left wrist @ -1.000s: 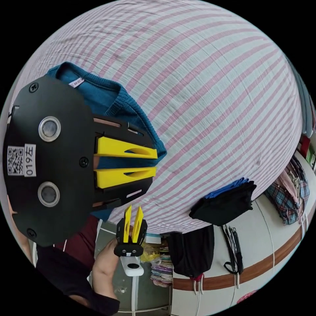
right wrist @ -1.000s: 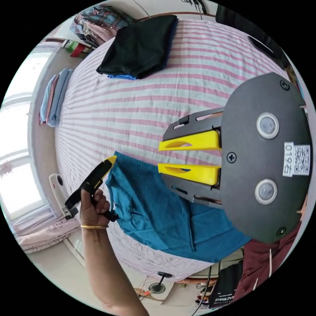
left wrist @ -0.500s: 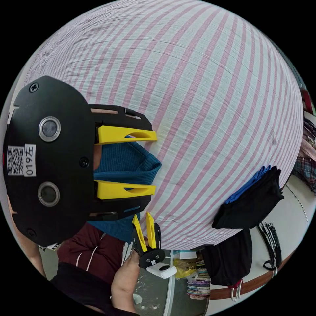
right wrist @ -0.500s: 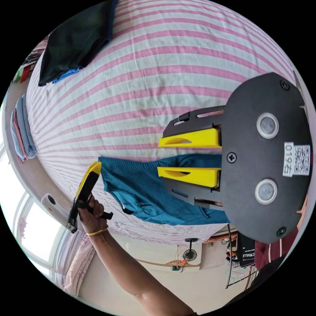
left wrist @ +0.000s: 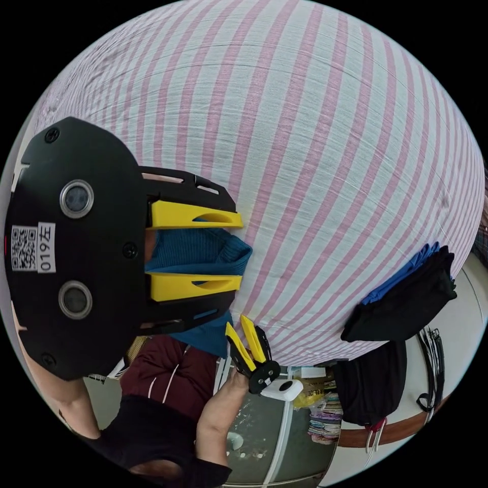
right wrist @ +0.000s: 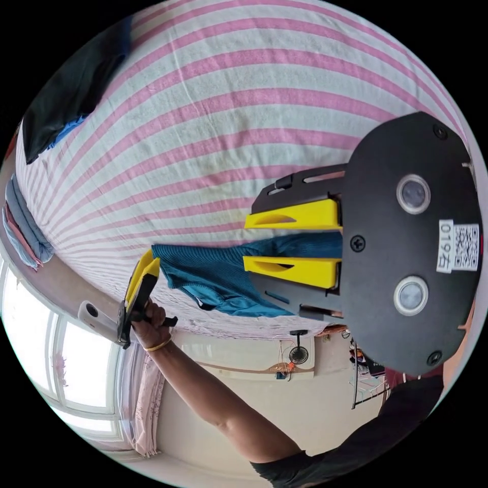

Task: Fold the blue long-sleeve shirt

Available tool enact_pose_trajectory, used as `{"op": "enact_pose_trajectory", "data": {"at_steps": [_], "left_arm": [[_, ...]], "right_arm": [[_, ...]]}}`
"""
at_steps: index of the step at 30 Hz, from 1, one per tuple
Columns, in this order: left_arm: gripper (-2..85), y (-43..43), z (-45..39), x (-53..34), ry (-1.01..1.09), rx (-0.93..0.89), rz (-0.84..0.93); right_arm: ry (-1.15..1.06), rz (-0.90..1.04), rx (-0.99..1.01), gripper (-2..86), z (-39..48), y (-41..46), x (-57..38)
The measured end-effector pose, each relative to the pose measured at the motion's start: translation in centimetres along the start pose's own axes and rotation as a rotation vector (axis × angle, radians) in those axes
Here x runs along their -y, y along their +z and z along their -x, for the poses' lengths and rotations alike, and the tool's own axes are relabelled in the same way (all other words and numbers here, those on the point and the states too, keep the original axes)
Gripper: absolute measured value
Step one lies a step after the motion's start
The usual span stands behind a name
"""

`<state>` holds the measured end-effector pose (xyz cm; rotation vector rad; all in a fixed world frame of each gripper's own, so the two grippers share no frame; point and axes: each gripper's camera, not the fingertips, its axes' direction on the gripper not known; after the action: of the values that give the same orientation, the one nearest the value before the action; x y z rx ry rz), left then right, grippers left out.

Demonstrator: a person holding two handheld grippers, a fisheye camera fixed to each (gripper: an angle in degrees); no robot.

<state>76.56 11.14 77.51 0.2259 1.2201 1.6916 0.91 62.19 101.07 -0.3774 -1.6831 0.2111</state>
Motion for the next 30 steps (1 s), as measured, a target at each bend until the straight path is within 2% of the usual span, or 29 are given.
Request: {"op": "enact_pose_trajectory", "data": {"at_steps": [3, 7, 14, 20, 30], "left_arm": [[10.6, 0.1, 0.6, -0.2, 0.011, -0.101, 0.005], [9.2, 0.7, 0.7, -0.4, 0.021, -0.080, 0.025], [5.5, 1.6, 1.5, -2.2, -0.001, -0.167, 0.002], [2.1, 2.8, -0.2, -4.1, 0.042, -0.139, -0.008], [1.2, 4.0, -3.6, -9.4, 0.092, -0.061, -0.129]], "right_arm": [[0.005, 0.012, 0.038, 8.4, -1.9, -0.6, 0.5], [0.017, 0.047, 0.120, 8.9, -4.4, -0.9, 1.0], [0.006, 0.140, 0.249, 8.0, -6.2, 0.3, 3.0], [-0.001, 0.143, 0.251, 0.6, -6.1, 0.1, 3.3], [0.011, 0.016, 0.154, -0.6, -3.9, -2.0, 1.5]]}}
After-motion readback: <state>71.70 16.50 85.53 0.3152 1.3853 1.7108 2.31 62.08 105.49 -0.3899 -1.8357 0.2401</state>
